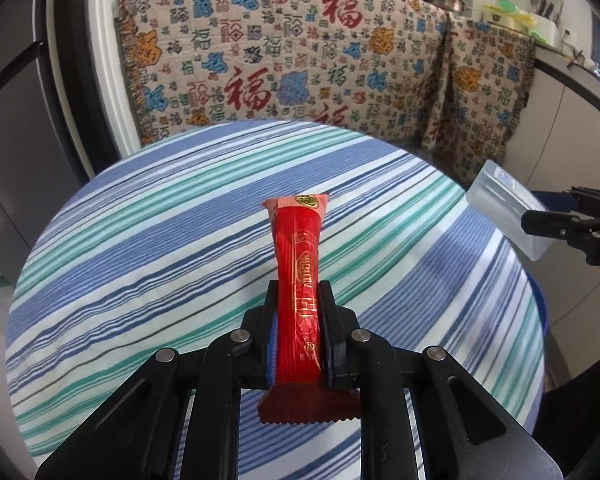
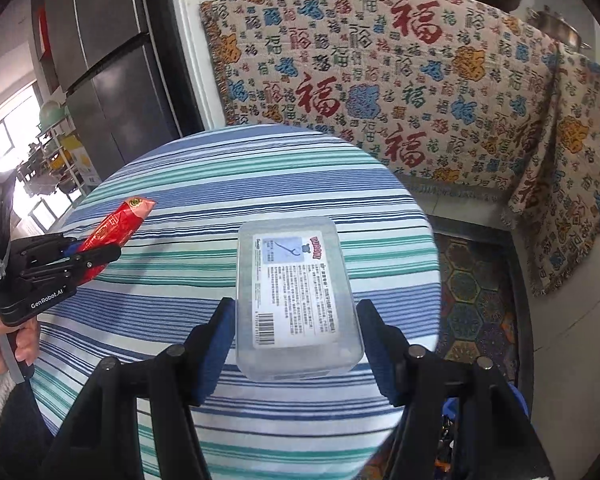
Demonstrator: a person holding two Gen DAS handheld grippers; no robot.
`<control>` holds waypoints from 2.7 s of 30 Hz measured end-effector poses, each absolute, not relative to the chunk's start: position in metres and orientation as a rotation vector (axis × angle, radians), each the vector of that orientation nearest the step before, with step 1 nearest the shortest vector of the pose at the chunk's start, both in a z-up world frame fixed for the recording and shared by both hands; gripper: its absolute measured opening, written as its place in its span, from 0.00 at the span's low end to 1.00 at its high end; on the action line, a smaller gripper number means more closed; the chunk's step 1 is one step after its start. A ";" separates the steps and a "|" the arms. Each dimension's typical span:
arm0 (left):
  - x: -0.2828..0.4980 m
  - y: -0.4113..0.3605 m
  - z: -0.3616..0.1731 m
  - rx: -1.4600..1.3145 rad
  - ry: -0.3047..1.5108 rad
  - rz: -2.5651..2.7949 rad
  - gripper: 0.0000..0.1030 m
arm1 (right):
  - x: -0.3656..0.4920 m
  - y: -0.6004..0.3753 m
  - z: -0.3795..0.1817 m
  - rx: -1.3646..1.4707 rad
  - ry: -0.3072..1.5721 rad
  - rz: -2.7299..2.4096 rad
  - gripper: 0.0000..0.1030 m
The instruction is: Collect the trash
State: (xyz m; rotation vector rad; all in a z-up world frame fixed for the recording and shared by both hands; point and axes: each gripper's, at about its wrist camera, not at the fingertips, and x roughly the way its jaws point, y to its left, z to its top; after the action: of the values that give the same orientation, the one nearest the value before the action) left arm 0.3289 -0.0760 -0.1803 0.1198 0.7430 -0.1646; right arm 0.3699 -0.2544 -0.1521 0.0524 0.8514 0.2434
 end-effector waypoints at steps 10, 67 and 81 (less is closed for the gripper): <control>0.325 -0.240 -0.151 0.146 0.714 -0.464 0.15 | 0.302 -0.394 -0.148 0.192 0.807 -0.078 0.60; 0.307 -0.450 -0.220 0.252 0.881 -0.617 1.00 | 0.165 -0.533 -0.201 0.458 0.858 -0.428 0.99; 0.158 -0.393 -0.152 0.388 0.749 -0.479 1.00 | 0.020 -0.425 -0.132 0.369 0.898 -0.536 1.00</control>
State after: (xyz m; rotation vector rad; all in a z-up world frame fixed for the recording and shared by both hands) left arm 0.1582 -0.3927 -0.1516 0.3876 0.7491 -0.4788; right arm 0.0201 -0.4245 -0.1325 0.3689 0.8982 -0.5357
